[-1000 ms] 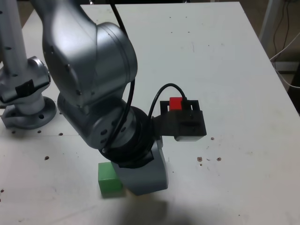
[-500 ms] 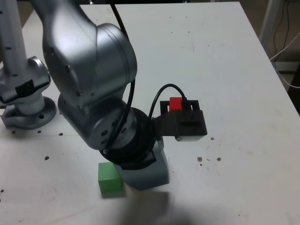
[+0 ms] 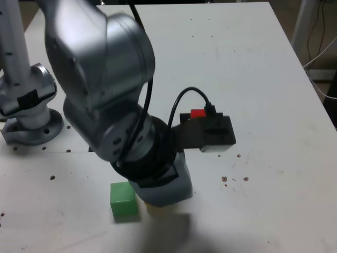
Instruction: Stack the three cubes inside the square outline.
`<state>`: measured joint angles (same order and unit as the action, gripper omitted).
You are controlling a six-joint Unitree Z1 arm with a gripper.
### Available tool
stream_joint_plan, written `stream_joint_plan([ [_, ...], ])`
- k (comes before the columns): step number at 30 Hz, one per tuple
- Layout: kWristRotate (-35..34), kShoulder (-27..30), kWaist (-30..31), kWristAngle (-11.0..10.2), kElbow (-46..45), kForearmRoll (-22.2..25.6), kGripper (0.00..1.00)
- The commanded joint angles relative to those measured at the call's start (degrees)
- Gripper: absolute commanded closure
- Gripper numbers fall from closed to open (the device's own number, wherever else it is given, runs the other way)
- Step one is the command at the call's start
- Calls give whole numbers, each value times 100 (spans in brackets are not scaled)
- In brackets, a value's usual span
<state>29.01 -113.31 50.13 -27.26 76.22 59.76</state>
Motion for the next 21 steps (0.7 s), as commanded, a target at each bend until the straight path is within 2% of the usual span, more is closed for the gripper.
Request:
stream_joint_plan([
  [1,-9,64,-46,5,99,102,83],
  [5,-75,94,-243,65,395,463,83],
  [9,-398,136,-632,135,843,1092,83],
  [15,-778,156,-1519,287,1769,2039,84],
  [21,-1210,180,-2367,362,2352,2648,85],
])
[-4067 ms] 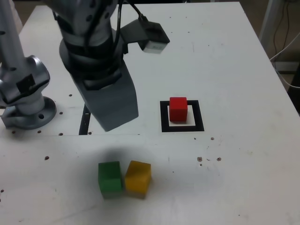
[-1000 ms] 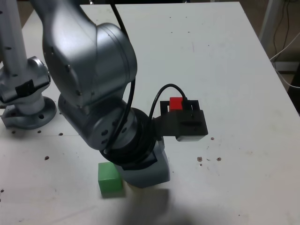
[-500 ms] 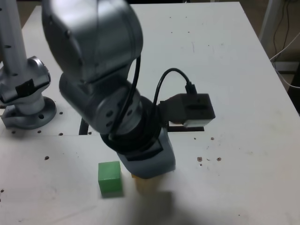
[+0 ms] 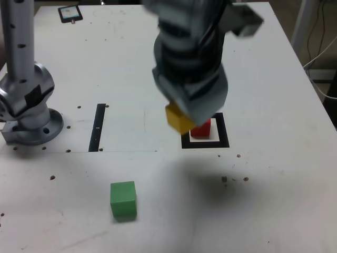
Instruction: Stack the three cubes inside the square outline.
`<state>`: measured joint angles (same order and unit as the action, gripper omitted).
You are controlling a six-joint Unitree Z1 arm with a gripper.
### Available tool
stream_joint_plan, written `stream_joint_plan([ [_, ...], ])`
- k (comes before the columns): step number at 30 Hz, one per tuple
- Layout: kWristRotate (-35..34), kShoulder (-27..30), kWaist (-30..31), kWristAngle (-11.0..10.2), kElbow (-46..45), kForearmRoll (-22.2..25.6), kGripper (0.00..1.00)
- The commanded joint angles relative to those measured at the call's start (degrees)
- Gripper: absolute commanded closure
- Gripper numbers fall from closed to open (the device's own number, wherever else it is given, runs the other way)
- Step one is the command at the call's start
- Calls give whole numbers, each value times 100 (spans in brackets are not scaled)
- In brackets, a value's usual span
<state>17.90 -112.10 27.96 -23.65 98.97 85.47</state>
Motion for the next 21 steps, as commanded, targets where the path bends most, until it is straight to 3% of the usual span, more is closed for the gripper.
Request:
stream_joint_plan([
  [1,-202,70,-289,1,145,147,85],
  [7,-929,152,-994,74,456,443,86],
  [15,-2265,216,-1618,570,23,487,86],
  [21,-2782,-78,-1710,430,19,477,86],
])
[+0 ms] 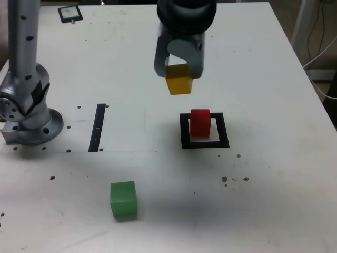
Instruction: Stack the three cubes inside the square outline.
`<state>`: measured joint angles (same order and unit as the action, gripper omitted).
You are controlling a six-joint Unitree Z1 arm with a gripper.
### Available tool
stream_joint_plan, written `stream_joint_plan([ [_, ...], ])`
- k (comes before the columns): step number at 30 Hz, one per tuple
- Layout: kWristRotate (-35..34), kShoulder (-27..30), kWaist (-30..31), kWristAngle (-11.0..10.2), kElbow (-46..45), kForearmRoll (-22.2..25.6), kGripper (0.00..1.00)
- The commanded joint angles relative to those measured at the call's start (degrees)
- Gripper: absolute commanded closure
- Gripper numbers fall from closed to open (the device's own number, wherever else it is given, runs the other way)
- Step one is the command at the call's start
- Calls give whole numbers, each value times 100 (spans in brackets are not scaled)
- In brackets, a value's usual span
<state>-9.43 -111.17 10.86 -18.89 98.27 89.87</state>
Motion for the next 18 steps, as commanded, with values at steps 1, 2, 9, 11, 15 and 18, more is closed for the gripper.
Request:
stream_joint_plan([
  [1,-81,-268,-1,-66,151,40,86],
  [2,-101,-373,0,-76,226,40,86],
  [9,-163,-992,-17,-185,764,75,86],
  [11,-165,-1110,-16,-209,872,97,86],
  [15,-165,-1283,-5,-215,934,104,86],
  [18,-165,-1331,-4,-212,927,133,86],
])
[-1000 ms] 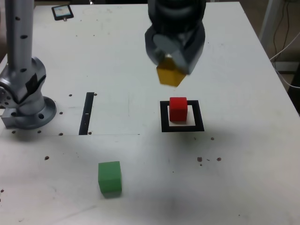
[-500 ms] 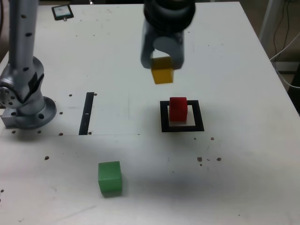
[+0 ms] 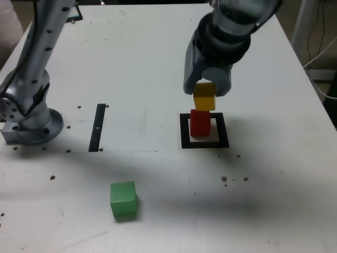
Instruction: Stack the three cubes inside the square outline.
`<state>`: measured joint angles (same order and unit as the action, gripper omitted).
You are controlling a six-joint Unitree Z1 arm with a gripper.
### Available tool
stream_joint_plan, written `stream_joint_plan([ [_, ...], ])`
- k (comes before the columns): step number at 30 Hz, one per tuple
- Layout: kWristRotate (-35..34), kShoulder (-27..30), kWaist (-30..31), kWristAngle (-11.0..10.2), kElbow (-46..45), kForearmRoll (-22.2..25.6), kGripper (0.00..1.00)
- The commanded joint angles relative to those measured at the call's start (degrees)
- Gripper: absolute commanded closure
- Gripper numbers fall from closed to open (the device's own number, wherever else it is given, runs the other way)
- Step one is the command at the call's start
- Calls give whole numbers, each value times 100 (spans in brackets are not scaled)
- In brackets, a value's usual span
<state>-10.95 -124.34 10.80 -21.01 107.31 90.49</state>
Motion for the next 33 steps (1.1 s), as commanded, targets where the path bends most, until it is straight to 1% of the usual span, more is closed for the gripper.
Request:
stream_joint_plan([
  [1,-12,-11,1,0,16,87,86],
  [6,0,57,2,26,-26,149,86],
  [10,5,81,1,88,-33,152,86],
  [33,126,-147,2,192,-78,115,85],
])
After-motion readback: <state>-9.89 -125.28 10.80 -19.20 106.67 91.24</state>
